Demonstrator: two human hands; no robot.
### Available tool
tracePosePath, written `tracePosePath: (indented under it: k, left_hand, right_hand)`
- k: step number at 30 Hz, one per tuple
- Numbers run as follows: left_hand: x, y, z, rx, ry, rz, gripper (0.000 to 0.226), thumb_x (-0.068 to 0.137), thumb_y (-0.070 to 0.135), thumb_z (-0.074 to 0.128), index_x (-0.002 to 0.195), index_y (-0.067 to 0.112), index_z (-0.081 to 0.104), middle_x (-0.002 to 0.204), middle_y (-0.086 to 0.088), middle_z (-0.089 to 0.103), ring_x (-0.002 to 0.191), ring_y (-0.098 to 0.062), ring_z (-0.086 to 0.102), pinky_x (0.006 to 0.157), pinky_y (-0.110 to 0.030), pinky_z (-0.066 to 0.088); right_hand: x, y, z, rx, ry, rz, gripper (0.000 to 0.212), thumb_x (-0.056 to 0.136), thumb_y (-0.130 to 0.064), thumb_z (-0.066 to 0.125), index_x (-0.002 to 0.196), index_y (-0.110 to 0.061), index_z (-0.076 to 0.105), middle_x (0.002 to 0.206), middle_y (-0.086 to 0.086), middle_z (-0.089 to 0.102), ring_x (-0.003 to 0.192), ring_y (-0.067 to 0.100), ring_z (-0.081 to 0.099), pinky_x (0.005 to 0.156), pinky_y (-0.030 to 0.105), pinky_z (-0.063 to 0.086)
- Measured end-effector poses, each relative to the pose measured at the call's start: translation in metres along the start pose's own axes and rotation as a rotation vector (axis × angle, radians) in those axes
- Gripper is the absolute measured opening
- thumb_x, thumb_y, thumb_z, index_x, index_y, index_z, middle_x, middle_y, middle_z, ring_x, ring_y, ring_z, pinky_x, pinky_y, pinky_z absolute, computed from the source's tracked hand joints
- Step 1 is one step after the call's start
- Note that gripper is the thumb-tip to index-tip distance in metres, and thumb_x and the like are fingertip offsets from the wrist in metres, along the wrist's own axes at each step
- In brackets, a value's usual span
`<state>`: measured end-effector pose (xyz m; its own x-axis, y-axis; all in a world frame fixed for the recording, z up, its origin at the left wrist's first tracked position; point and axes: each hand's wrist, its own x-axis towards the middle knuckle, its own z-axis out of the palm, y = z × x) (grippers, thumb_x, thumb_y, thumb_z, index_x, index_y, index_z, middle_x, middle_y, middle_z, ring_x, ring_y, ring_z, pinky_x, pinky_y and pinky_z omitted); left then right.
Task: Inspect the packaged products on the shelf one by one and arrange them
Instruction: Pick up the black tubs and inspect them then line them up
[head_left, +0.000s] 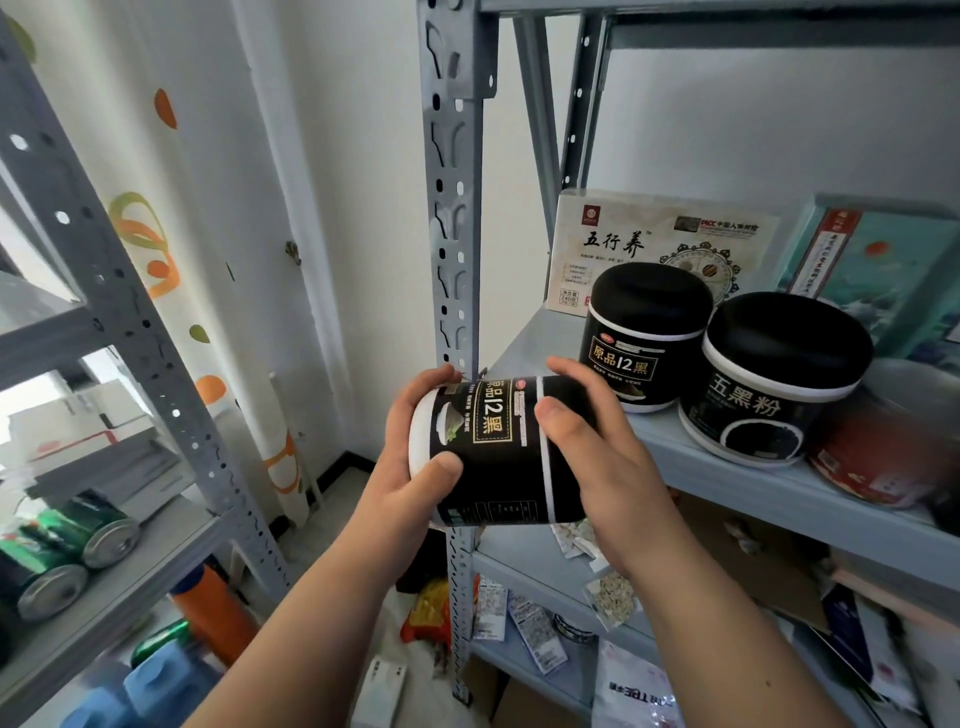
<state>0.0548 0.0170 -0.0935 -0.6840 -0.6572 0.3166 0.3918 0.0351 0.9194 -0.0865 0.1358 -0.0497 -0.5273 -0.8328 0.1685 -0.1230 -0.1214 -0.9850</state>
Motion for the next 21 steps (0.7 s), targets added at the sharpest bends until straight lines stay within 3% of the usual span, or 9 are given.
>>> tracePosePath:
  k: [6,9,10,12,14,17,19,21]
  left_hand:
    - [0.001,-0.002,0.010,-0.131,0.064,-0.138,0.068,0.074,0.033,0.070,0.138,0.033,0.049,0.126,-0.009,0.065,0.111,-0.037,0.065,0.092,-0.061,0.054]
    - [0.002,-0.003,0.012,-0.336,0.099,-0.302,0.091,0.070,0.042,0.082,0.147,0.015,0.043,0.143,-0.029,0.052,0.118,-0.049,0.057,0.098,-0.073,0.042]
    - [0.001,-0.003,0.011,-0.381,0.113,-0.350,0.100,0.067,0.047,0.085,0.149,0.011,0.041,0.147,-0.032,0.047,0.122,-0.051,0.053,0.100,-0.073,0.040]
    - [-0.003,-0.005,0.012,-0.429,0.146,-0.355,0.102,0.064,0.048,0.086,0.148,0.008,0.043,0.147,-0.033,0.046,0.122,-0.050,0.054,0.098,-0.071,0.043]
    - [-0.005,-0.009,0.013,-0.400,0.205,-0.275,0.082,0.068,0.041,0.078,0.141,0.016,0.051,0.141,-0.029,0.054,0.113,-0.046,0.061,0.095,-0.074,0.043]
    - [-0.005,-0.008,0.013,-0.237,0.226,-0.133,0.068,0.070,0.037,0.069,0.136,0.033,0.053,0.126,-0.013,0.064,0.108,-0.039,0.066,0.089,-0.074,0.050]
    - [-0.006,-0.004,0.013,-0.178,0.209,-0.074,0.070,0.070,0.035,0.068,0.138,0.034,0.051,0.121,-0.009,0.067,0.108,-0.038,0.065,0.091,-0.074,0.049]
    - [-0.006,-0.002,0.014,-0.171,0.194,-0.053,0.071,0.070,0.035,0.068,0.139,0.031,0.050,0.117,-0.006,0.069,0.104,-0.035,0.067,0.091,-0.072,0.049]
  right_hand:
    - [-0.005,0.005,-0.003,-0.127,0.017,-0.181,0.049,0.076,-0.060,0.062,0.124,-0.050,0.057,0.124,-0.014,0.064,0.113,0.009,0.065,0.094,0.038,0.058]
    - [-0.005,-0.003,-0.009,-0.468,-0.055,-0.399,0.057,0.077,-0.055,0.062,0.133,-0.048,0.053,0.137,-0.017,0.049,0.127,0.006,0.052,0.100,0.018,0.045]
    - [-0.003,-0.006,-0.011,-0.560,-0.119,-0.430,0.061,0.076,-0.055,0.063,0.136,-0.051,0.051,0.141,-0.017,0.044,0.132,0.008,0.048,0.103,0.019,0.043]
    - [-0.002,-0.012,-0.016,-0.594,-0.252,-0.333,0.074,0.072,-0.059,0.064,0.142,-0.062,0.041,0.151,-0.020,0.031,0.142,0.007,0.038,0.111,0.028,0.040]
    - [-0.001,-0.017,-0.023,-0.487,-0.307,-0.139,0.083,0.068,-0.071,0.061,0.144,-0.073,0.026,0.159,-0.028,0.019,0.147,0.003,0.030,0.112,0.033,0.038]
    - [-0.003,-0.021,-0.028,-0.410,-0.259,0.066,0.093,0.071,-0.093,0.053,0.150,-0.068,0.011,0.164,-0.019,0.027,0.141,0.011,0.044,0.088,0.022,0.050]
    - [-0.005,-0.019,-0.028,-0.352,-0.270,0.087,0.087,0.076,-0.085,0.060,0.150,-0.064,0.019,0.153,-0.012,0.047,0.124,0.011,0.060,0.075,0.025,0.060]
    - [-0.006,-0.015,-0.030,-0.333,-0.277,0.019,0.080,0.076,-0.056,0.071,0.142,-0.068,0.029,0.145,-0.016,0.050,0.122,0.011,0.062,0.091,0.037,0.061]
